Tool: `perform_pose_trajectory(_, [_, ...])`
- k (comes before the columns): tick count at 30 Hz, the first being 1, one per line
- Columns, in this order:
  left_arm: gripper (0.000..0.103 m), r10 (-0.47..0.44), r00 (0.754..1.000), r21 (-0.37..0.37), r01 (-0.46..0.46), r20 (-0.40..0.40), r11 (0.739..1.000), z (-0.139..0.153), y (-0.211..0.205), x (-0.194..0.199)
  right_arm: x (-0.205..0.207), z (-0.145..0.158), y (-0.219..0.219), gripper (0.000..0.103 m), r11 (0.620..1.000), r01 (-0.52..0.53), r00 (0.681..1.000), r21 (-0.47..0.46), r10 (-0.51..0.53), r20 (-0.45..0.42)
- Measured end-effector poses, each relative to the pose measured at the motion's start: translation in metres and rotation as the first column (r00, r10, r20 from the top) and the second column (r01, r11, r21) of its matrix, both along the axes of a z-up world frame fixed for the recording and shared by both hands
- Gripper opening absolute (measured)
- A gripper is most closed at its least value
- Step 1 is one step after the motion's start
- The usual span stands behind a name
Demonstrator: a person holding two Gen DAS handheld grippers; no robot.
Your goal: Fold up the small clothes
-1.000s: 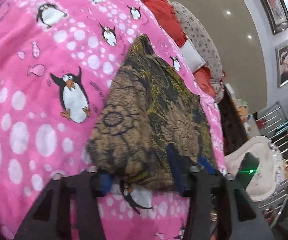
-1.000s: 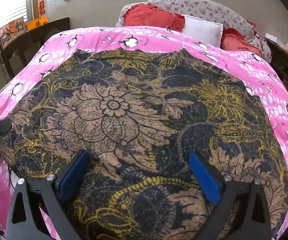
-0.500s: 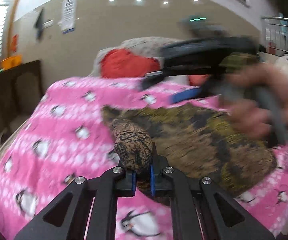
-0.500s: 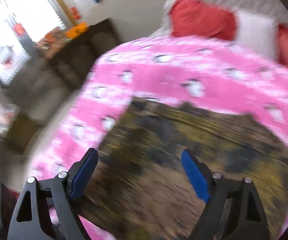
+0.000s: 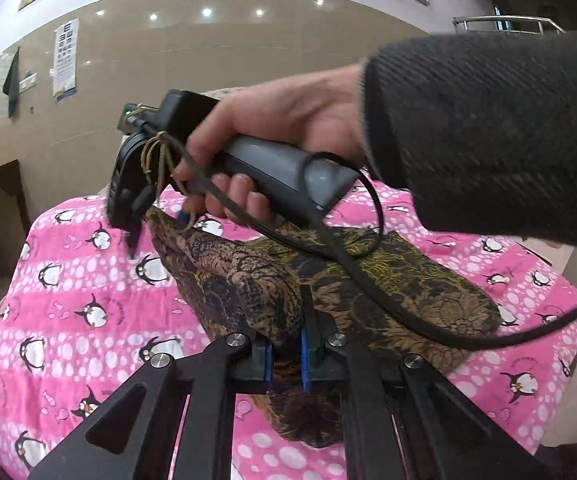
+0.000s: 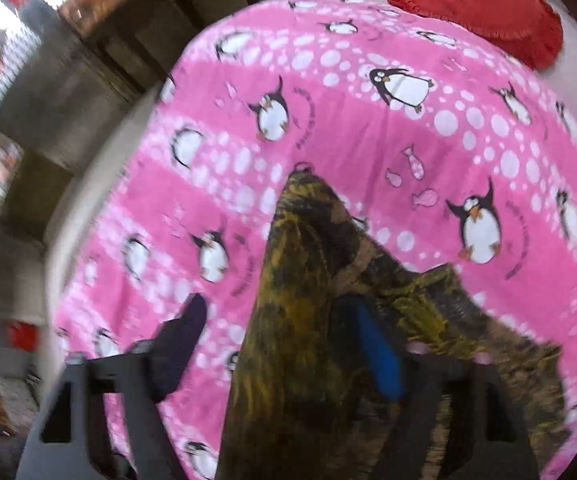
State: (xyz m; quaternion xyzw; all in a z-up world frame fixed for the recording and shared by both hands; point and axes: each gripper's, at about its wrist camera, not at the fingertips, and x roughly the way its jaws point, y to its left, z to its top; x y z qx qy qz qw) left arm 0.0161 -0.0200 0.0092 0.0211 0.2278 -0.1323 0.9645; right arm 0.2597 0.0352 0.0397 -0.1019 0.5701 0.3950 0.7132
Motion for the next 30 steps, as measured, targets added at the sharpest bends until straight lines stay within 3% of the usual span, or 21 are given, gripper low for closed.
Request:
perform_pose_trajectory(3, [0.0, -0.013, 1.0, -0.013, 0.013, -0.001, 1.0, 0.003, -0.002, -0.003, 0.002, 0.003, -0.006, 0.015, 0.998, 0.028, 0.999, -0.054, -0.025, 0.045])
perform_pose_trajectory(4, [0.0, -0.019, 1.0, -0.016, 0.019, 0.003, 1.0, 0.005, -0.005, -0.007, 0.006, 0.005, -0.01, 0.011, 0.998, 0.039, 0.997, -0.052, -0.036, 0.063])
perform_pose_trajectory(10, [0.0, -0.127, 0.992, -0.017, 0.127, 0.025, 0.992, 0.018, -0.039, -0.012, 0.011, 0.031, -0.084, 0.009, 0.992, 0.119, 0.99, 0.032, -0.121, 0.069])
perform_pose_trajectory(14, [0.0, -0.228, 0.974, 0.015, 0.228, 0.006, 0.974, 0.013, -0.081, -0.007, 0.02, 0.034, -0.152, 0.008, 0.981, 0.19, 0.98, 0.028, -0.191, 0.05])
perform_pose_trajectory(21, [0.0, -0.364, 0.929, 0.04, 0.368, -0.067, 0.929, 0.0, -0.156, 0.002, 0.028, -0.009, -0.261, 0.008, 0.956, 0.293, 0.956, 0.031, -0.293, -0.024])
perform_pose_trajectory(30, [0.0, -0.423, 0.884, 0.01, 0.434, -0.199, 0.901, -0.037, -0.221, 0.023, 0.037, -0.054, -0.33, 0.008, 0.944, 0.321, 0.945, 0.073, -0.315, -0.087])
